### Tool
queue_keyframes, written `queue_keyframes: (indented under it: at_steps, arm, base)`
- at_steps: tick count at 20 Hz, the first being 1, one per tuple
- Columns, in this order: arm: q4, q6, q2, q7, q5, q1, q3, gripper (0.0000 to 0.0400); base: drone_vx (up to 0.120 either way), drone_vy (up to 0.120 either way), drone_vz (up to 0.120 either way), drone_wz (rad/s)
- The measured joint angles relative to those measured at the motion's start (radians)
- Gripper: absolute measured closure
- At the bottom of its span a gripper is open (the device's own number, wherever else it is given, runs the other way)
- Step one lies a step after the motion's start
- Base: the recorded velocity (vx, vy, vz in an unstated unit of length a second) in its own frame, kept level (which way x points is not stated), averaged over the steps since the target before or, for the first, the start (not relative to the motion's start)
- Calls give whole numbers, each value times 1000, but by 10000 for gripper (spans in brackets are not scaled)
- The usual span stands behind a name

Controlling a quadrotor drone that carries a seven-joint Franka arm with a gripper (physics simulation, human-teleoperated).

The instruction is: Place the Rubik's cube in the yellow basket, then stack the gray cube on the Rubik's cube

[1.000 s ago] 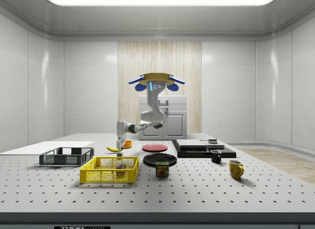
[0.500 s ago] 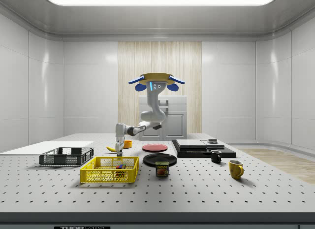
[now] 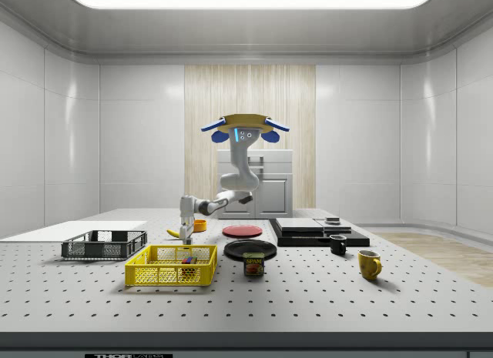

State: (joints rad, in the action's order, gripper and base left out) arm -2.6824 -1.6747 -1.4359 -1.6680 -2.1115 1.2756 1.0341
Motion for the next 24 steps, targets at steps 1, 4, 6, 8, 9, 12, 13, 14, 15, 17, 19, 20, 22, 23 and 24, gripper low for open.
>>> queue_keyframes:
  at_steps: [1,4,6,8,9,12,13,14,15,17,19,20,22,23,24]
  arm:
    - [-1,0,0,0,-2,-2,-3,0]
    - [-4,0,1,2,-8,-7,-8,0]
    - [-5,1,2,3,-10,-9,-10,59]
    - [-6,3,4,4,-12,-11,-11,95]
    - [-6,3,5,4,-13,-12,-11,107]
    - [-7,6,7,5,-15,-15,-13,129]
    - [-7,7,8,6,-16,-15,-13,134]
    - [-7,7,9,6,-16,-16,-13,137]
    - [-8,8,10,7,-17,-17,-13,140]
    - [-8,10,12,8,-17,-18,-13,144]
    - [-14,17,12,8,-10,-22,-4,146]
    - [-19,22,12,8,-3,-24,3,147]
    - [-30,33,11,8,13,-30,21,148]
    - [-36,39,10,8,22,-33,31,149]
    - [-42,45,10,8,31,-35,41,149]
  base:
    - [0,0,0,0]
    - [0,0,0,0]
    - [0,0,0,0]
    - [0,0,0,0]
    - [0,0,0,0]
    - [0,0,0,0]
    - [0,0,0,0]
    - [0,0,0,0]
    - [0,0,0,0]
    - [0,0,0,0]
    - [0,0,0,0]
    - [0,0,0,0]
    - [0,0,0,0]
    - [0,0,80,0]
    - [0,0,120,0]
